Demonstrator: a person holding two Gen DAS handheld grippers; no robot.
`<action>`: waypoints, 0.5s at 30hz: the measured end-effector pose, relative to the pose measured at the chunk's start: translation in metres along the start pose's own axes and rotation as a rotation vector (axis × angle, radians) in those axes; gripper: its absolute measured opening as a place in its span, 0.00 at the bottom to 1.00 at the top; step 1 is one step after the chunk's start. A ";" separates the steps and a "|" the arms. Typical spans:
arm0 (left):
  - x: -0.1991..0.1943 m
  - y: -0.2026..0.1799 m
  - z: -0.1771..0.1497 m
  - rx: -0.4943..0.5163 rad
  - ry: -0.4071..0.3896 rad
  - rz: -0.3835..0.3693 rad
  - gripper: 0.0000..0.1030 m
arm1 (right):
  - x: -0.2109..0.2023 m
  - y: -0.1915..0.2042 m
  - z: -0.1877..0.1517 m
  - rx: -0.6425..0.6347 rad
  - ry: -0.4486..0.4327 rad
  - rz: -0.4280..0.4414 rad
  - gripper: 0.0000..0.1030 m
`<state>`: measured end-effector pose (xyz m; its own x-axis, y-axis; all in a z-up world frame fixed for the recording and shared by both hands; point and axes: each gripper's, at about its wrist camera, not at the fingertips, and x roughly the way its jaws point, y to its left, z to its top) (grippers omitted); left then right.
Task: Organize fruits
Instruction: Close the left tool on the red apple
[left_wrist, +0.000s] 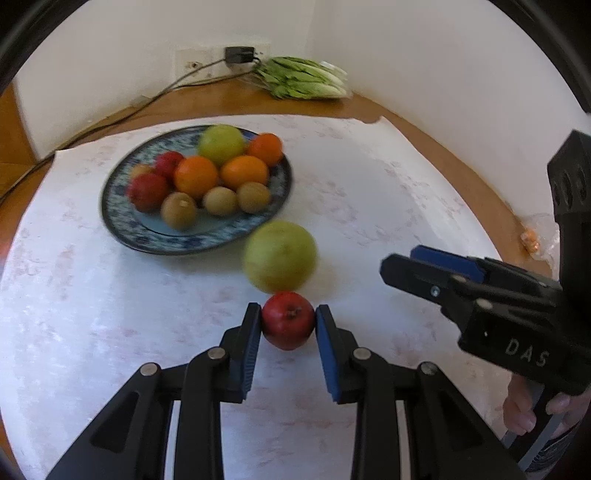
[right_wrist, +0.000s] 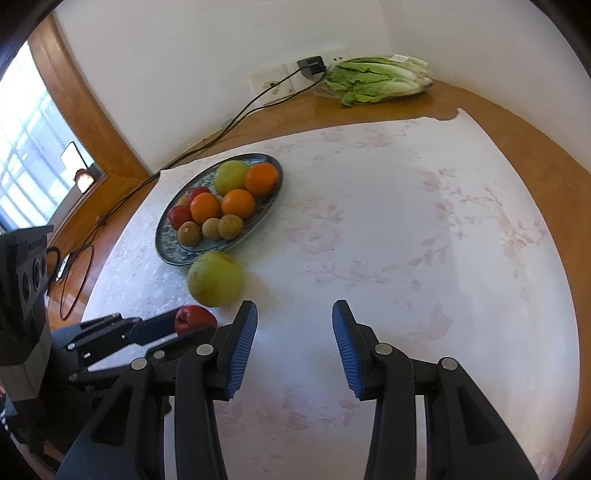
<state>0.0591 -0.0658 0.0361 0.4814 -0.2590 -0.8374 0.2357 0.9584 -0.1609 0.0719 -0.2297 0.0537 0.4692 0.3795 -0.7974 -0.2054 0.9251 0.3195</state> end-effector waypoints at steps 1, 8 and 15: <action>-0.001 0.004 0.001 -0.007 -0.003 0.006 0.30 | 0.001 0.003 0.001 -0.008 0.002 0.001 0.42; -0.013 0.036 0.004 -0.069 -0.025 0.049 0.30 | 0.011 0.027 0.004 -0.063 0.015 0.027 0.42; -0.018 0.063 0.008 -0.109 -0.037 0.073 0.30 | 0.027 0.048 0.009 -0.105 0.037 0.057 0.42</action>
<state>0.0716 -0.0017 0.0453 0.5250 -0.1899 -0.8296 0.1066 0.9818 -0.1573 0.0821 -0.1747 0.0520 0.4224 0.4284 -0.7988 -0.3204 0.8949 0.3106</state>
